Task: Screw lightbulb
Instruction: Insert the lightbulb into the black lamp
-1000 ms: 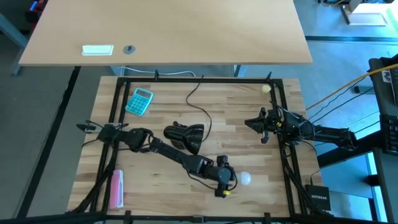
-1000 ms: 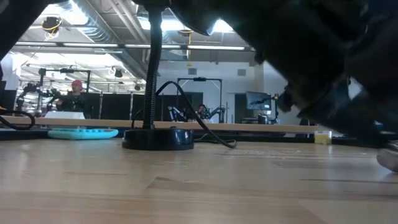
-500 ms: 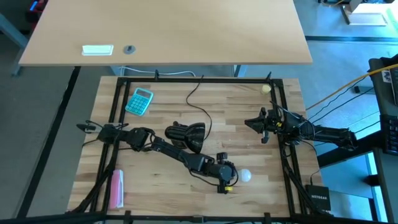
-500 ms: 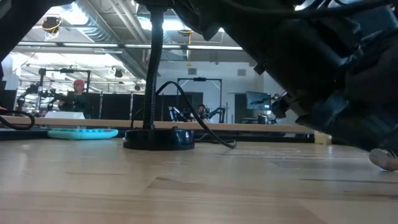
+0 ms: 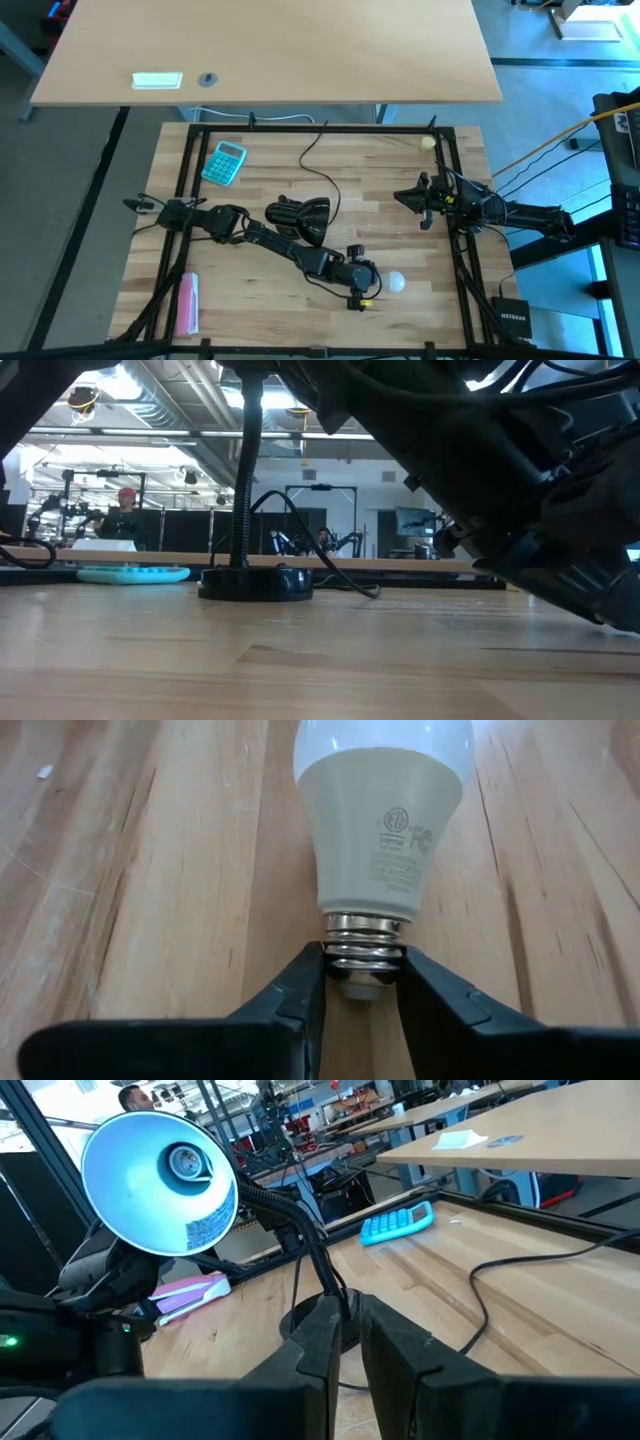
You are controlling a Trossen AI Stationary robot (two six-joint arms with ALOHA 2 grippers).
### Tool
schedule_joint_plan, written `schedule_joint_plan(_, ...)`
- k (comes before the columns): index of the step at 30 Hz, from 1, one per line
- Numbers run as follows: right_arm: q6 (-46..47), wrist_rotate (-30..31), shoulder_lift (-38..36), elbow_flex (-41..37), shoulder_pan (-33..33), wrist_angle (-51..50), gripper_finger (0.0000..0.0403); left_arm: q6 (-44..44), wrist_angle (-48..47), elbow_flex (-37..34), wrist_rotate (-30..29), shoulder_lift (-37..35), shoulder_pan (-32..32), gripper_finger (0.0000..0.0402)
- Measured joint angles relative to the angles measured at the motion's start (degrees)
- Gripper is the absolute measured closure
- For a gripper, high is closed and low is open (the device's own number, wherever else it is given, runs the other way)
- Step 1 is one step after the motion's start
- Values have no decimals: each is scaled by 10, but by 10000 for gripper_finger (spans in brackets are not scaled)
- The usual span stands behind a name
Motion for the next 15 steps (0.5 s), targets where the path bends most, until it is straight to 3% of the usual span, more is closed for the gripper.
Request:
schedule_joint_plan(11,6,-117,0,0,0,14,354,-5,-8,8,-51,-54,-32,309)
schedule_joint_plan(15,6,-143,0,1,0,30,320,-8,-18,7,-65,-81,-48,315)
